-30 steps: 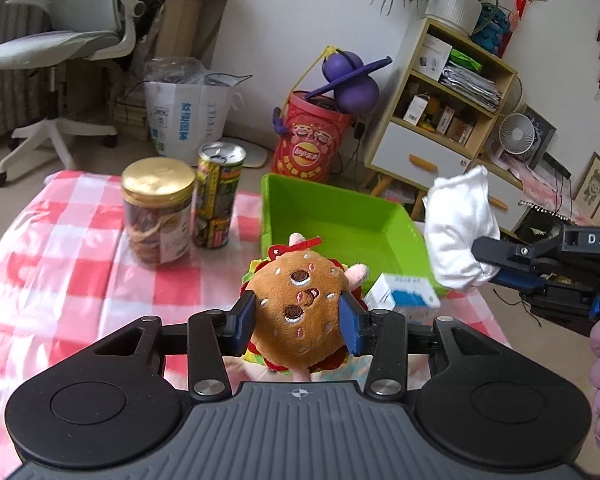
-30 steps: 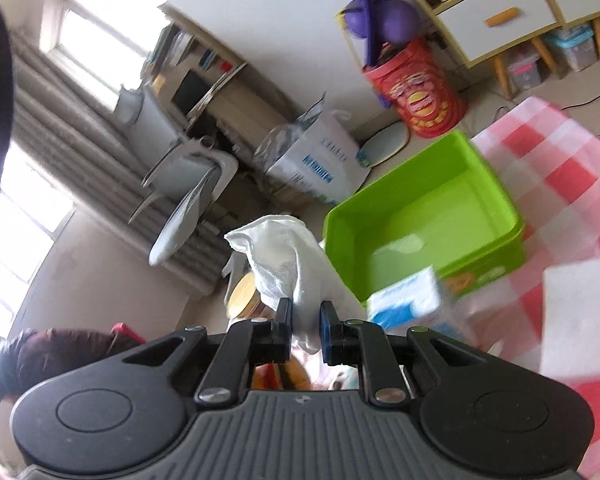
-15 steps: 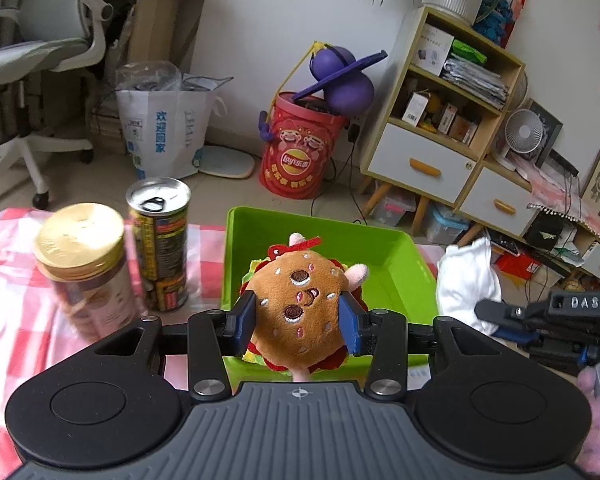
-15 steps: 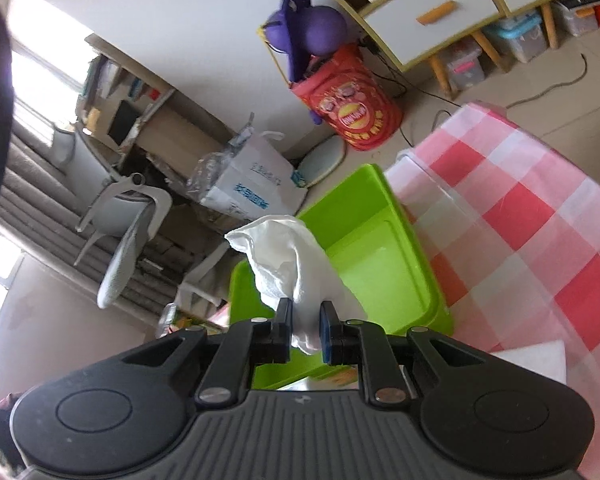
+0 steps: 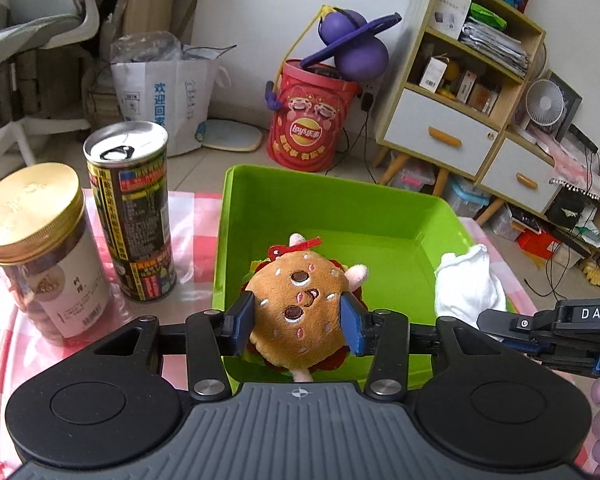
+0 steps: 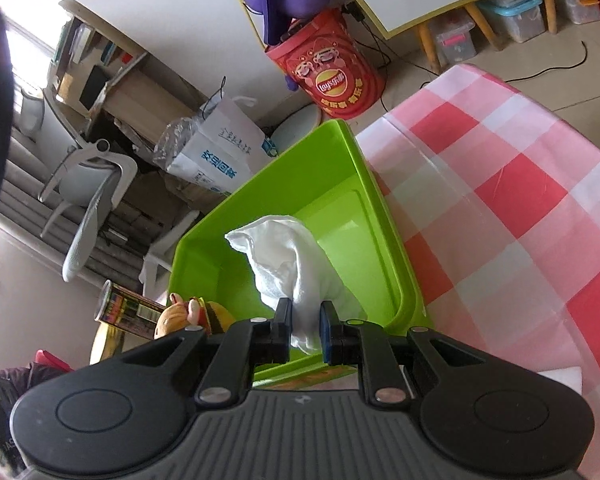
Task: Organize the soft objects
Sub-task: 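Open left gripper dropping the burger plush while right gripper releases the white cloth, then move both grippers back from the bin toward the remaining plush toys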
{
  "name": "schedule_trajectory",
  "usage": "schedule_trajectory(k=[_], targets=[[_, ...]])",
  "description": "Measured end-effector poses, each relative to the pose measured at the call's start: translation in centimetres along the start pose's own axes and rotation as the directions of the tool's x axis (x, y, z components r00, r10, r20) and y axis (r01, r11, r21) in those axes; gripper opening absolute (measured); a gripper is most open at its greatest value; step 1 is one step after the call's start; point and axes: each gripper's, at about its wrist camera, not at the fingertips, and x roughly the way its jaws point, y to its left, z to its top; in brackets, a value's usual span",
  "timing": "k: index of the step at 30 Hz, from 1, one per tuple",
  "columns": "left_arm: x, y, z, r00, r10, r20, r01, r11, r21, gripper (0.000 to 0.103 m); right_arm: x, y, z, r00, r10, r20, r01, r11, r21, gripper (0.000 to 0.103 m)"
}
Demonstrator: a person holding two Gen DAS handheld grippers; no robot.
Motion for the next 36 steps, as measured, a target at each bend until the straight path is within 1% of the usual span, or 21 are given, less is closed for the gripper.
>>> schedule_trajectory(k=[2,6,7,8,9,10,11,12,13,15,17,19,21,23,27,32,36], targets=[[0.0,0.1,-0.1,1.000,0.000,0.003,0.000,1.000,0.005,0.049,-0.1,0.0,-0.1,1.000,0.002,0.002,-0.002,1.000,0.000,0.000],[0.0,0.1,-0.2,1.000,-0.001,-0.003,0.001,1.000,0.009,0.057,-0.1,0.4,0.0,1.000,0.002,0.005,-0.002,1.000,-0.012,0.000],[-0.2,0.1,-0.2,1.000,0.005,-0.001,-0.005,1.000,0.009,0.057,-0.2,0.4,0.0,1.000,0.004,0.004,-0.004,1.000,-0.006,0.000],[-0.5,0.0,-0.2,1.000,0.001,0.000,-0.001,1.000,0.008,0.060,-0.4,0.5,0.1,1.000,0.004,0.003,-0.004,1.000,0.003,0.009],[-0.9,0.0,-0.2,1.000,-0.007,0.003,0.007,1.000,0.006,0.065,-0.6,0.5,0.1,1.000,0.012,0.008,-0.012,1.000,0.009,0.018],[-1.3,0.0,-0.2,1.000,-0.018,0.007,0.018,1.000,0.005,0.068,-1.0,0.6,0.1,1.000,0.016,0.014,-0.017,1.000,0.011,0.022],[-1.7,0.0,-0.2,1.000,-0.026,0.010,0.026,1.000,0.002,0.072,-1.3,0.7,0.2,1.000,0.013,0.020,-0.013,1.000,0.008,0.028],[-2.1,0.0,-0.2,1.000,-0.017,0.010,0.017,1.000,-0.003,0.080,-1.6,0.9,0.2,1.000,0.006,0.026,-0.007,1.000,0.003,0.029],[-2.5,-0.1,-0.2,1.000,-0.005,0.015,0.005,1.000,-0.005,0.082,-2.0,1.0,0.1,1.000,0.000,0.031,0.000,1.000,-0.002,0.029],[-3.5,0.0,-0.3,1.000,-0.012,0.024,0.012,1.000,-0.003,0.082,-2.8,1.3,0.0,0.999,-0.011,0.034,0.011,1.000,-0.006,0.031],[-4.4,0.0,-0.4,1.000,-0.015,0.014,0.015,1.000,-0.001,0.083,-3.5,1.5,-0.1,0.999,-0.020,0.037,0.021,1.000,-0.013,0.034],[-5.6,0.2,-0.6,1.000,-0.005,0.016,0.005,1.000,0.003,0.085,-4.3,1.7,-0.3,0.998,-0.033,0.044,0.034,0.999,-0.020,0.037],[-7.1,0.4,-0.9,1.000,-0.006,0.026,0.006,1.000,-0.001,0.092,-5.2,2.0,-0.6,0.998,-0.045,0.048,0.046,0.999,-0.026,0.041],[-8.4,0.7,-1.4,0.999,-0.002,0.033,0.002,1.000,0.000,0.093,-6.0,2.5,-1.0,0.997,-0.054,0.048,0.056,0.998,-0.041,0.044],[-10.5,1.2,-2.3,1.000,0.016,0.017,-0.016,1.000,0.009,0.097,-7.7,3.3,-2.1,0.995,-0.080,0.053,0.084,0.994,-0.075,0.050],[-12.9,1.8,-3.5,0.999,0.042,-0.007,-0.041,0.999,0.027,0.098,-9.6,4.2,-3.4,0.994,-0.096,0.045,0.100,0.990,-0.096,0.052],[-14.6,2.0,-4.4,0.998,0.059,-0.034,-0.058,0.998,0.041,0.098,-10.9,5.3,-4.6,0.994,-0.104,0.043,0.108,0.986,-0.127,0.059]])
